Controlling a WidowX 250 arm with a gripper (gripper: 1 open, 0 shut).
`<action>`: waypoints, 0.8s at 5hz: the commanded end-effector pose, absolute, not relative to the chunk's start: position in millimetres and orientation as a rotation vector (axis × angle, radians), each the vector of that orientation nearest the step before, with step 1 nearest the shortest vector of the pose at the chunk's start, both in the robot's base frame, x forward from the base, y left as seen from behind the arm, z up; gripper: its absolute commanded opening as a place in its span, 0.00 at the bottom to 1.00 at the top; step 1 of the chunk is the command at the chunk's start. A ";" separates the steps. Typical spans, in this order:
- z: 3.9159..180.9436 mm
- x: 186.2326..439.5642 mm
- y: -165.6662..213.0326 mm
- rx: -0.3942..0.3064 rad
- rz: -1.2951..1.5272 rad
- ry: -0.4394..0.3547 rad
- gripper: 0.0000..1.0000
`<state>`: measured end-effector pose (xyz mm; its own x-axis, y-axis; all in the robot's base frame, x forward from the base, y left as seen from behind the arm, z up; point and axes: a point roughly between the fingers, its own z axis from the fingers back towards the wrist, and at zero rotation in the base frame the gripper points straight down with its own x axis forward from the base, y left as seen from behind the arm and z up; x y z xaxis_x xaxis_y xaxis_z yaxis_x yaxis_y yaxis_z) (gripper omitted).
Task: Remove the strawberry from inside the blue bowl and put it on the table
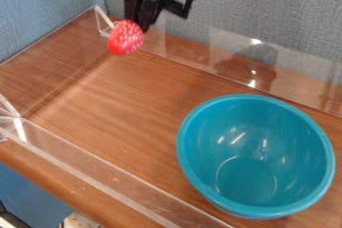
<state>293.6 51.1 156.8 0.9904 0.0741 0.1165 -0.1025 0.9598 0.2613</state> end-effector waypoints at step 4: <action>76.8 338.3 40.4 0.183 0.017 -0.097 0.00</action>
